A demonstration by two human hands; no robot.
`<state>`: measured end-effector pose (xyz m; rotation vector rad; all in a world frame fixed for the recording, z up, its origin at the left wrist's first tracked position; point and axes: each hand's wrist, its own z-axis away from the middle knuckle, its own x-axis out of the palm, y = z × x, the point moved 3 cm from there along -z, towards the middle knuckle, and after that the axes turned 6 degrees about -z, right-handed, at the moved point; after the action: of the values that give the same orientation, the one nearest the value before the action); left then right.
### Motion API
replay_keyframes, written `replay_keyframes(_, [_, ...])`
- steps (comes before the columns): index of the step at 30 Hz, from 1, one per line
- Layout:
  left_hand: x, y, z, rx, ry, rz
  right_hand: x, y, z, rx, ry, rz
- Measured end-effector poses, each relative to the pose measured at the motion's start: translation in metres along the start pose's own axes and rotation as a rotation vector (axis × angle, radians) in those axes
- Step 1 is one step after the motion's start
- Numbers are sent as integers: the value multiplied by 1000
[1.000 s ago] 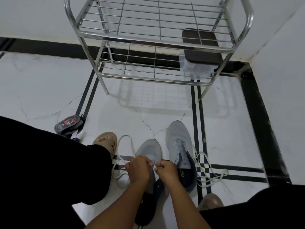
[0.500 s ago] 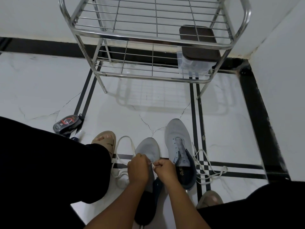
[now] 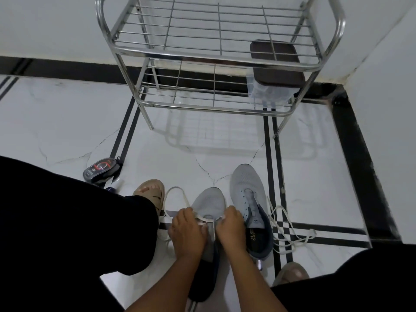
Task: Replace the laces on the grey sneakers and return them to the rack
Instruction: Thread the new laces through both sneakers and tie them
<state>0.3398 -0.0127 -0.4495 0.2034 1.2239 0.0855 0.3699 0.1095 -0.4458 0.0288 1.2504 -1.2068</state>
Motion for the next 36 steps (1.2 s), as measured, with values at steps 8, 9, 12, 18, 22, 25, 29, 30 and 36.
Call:
replay_keyframes(8, [-6,-17,11,-149,-148,163,-134,-17,-26,440,641,-1140])
replay_keyframes(9, [-7,-18,13,-158,-170,150,-159,-18,-24,372,802,-1243])
replay_keyframes(12, [-9,-20,13,-177,-207,136,-211,-31,-14,84,1161,-1024])
replay_keyframes(18, [-13,-16,16,-105,-260,63,-96,-45,-10,-59,76,-50])
replay_keyframes(22, [-14,-13,9,-73,-282,64,-13,-3,20,-16,-263,301])
replay_keyframes(25, [-13,-17,8,-49,-278,28,-29,2,13,114,-89,115])
replay_keyframes(29, [-9,-15,8,8,-276,-48,-99,11,-5,338,535,-284])
replay_keyframes(30, [-8,-14,8,24,-275,-65,-106,14,-5,377,595,-320])
replay_keyframes(36, [-7,-9,8,109,-230,-92,-49,-10,9,-25,162,121])
